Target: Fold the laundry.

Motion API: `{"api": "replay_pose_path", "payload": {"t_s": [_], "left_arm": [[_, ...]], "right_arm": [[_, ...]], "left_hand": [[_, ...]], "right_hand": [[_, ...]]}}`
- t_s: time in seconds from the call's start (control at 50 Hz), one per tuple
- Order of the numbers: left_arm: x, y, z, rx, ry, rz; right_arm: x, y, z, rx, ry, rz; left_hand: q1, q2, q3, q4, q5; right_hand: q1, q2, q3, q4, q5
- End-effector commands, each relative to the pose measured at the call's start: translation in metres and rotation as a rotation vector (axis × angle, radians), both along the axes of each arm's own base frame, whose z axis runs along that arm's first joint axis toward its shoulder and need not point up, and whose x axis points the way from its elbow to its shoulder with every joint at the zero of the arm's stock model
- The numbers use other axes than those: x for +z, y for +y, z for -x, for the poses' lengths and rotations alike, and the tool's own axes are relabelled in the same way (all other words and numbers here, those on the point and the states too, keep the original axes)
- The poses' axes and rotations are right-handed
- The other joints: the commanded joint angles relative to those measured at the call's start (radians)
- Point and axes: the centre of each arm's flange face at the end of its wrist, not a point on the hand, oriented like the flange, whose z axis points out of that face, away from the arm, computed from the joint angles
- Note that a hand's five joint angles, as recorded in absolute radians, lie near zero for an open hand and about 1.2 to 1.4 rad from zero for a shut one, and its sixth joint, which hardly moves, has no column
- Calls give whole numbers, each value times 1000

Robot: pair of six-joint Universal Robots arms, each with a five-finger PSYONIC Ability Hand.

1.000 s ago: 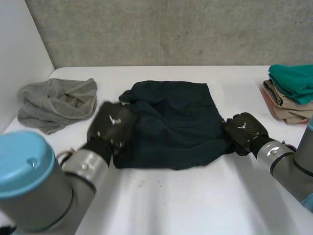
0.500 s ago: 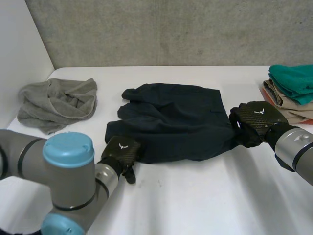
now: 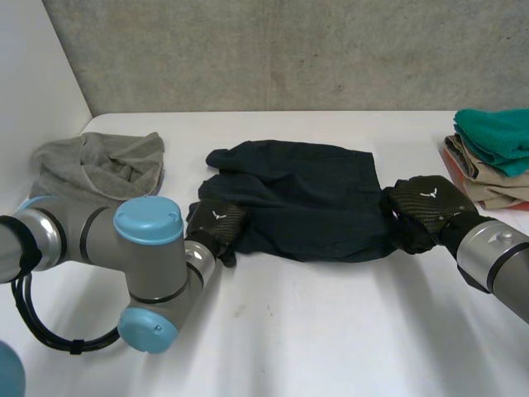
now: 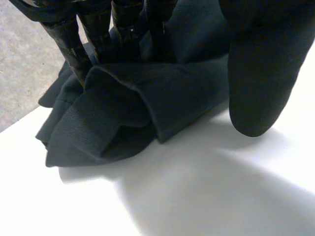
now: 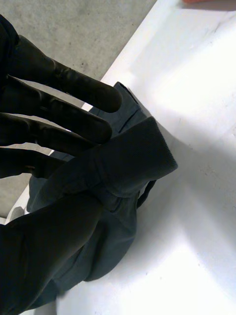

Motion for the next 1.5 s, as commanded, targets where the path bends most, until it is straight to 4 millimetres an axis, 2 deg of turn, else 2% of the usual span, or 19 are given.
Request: {"api": "replay_pose_path", "payload": {"t_s": [0.02, 0.16, 0.26, 0.3, 0.36, 0.42, 0.44, 0.58, 0.66, 0.76, 0.84, 0.94, 1.1, 1.18, 1.26, 1.34, 1.42, 1.44, 1.5], "left_arm": [[-5, -18, -1, -14, -78, 118], [-7, -27, 4, -27, -101, 181], [-7, -30, 2, -20, -100, 181], [-2, -29, 1, -17, -94, 184], [-2, -24, 2, -21, -95, 172], [12, -20, -1, -17, -88, 181], [26, -14, -4, -19, -81, 188], [66, 18, -25, -22, -90, 155], [89, 48, -42, -51, -109, 102], [111, 94, -69, -117, -123, -16], [119, 121, -81, -148, -79, -135], [115, 131, -85, -125, 10, -276], [87, 90, -85, -11, 81, -338], [83, 61, -74, -7, 107, -275], [81, 22, -57, -12, 141, -188], [112, -24, -40, 12, 184, 7], [179, -64, -32, 66, 250, 339], [212, -74, -31, 80, 293, 496], [254, -83, -33, 99, 371, 708]], "right_arm": [[-4, -2, 0, 0, 3, -12], [-6, -3, 0, -3, 3, -14], [-7, -4, 1, -6, 5, -17], [-7, -5, 1, -11, 7, -11], [-7, -8, 2, -14, 14, -4], [-9, -10, 2, -15, 27, -6], [-10, -11, 3, -15, 42, -2], [-10, -13, 5, 7, 159, 56], [-8, -8, 9, 24, 274, 75], [-1, 19, 20, 79, 497, 27], [2, 42, 26, 141, 603, -27], [4, 57, 24, 191, 631, -52], [-10, 50, 5, 218, 615, 40], [-29, 25, -5, 193, 637, 74], [-21, -7, -18, 121, 640, 190], [16, -41, -46, 46, 569, 418], [77, -76, -65, -76, 390, 702], [105, -87, -68, -128, 298, 824], [145, -98, -70, -193, 159, 1002]], "left_hand": [[170, 167, 167, 163, 164], [299, 296, 296, 292, 293], [563, 560, 560, 556, 557], [728, 724, 725, 720, 722], [848, 844, 845, 841, 842], [892, 889, 889, 885, 886], [892, 889, 889, 885, 886], [892, 889, 889, 885, 886], [892, 889, 889, 885, 886], [892, 889, 889, 885, 886], [892, 889, 889, 885, 886], [892, 889, 889, 885, 886], [892, 889, 889, 885, 886], [892, 889, 889, 885, 886], [892, 889, 889, 885, 886], [892, 889, 889, 885, 886], [892, 889, 889, 885, 886], [892, 889, 889, 885, 886], [892, 889, 889, 885, 886]], "right_hand": [[446, 223, 209, 209, 242], [446, 223, 209, 209, 242], [446, 223, 209, 209, 242], [446, 223, 209, 209, 242], [446, 223, 209, 209, 242], [446, 223, 209, 209, 242], [446, 223, 209, 209, 242], [446, 223, 209, 209, 242], [446, 223, 209, 209, 242], [446, 223, 209, 209, 242], [446, 223, 209, 209, 242], [446, 223, 209, 209, 242], [446, 223, 209, 209, 242], [446, 223, 209, 209, 242], [446, 223, 209, 209, 242], [446, 223, 209, 209, 242], [446, 223, 209, 209, 242], [446, 223, 209, 209, 242], [446, 223, 209, 209, 242]]}}
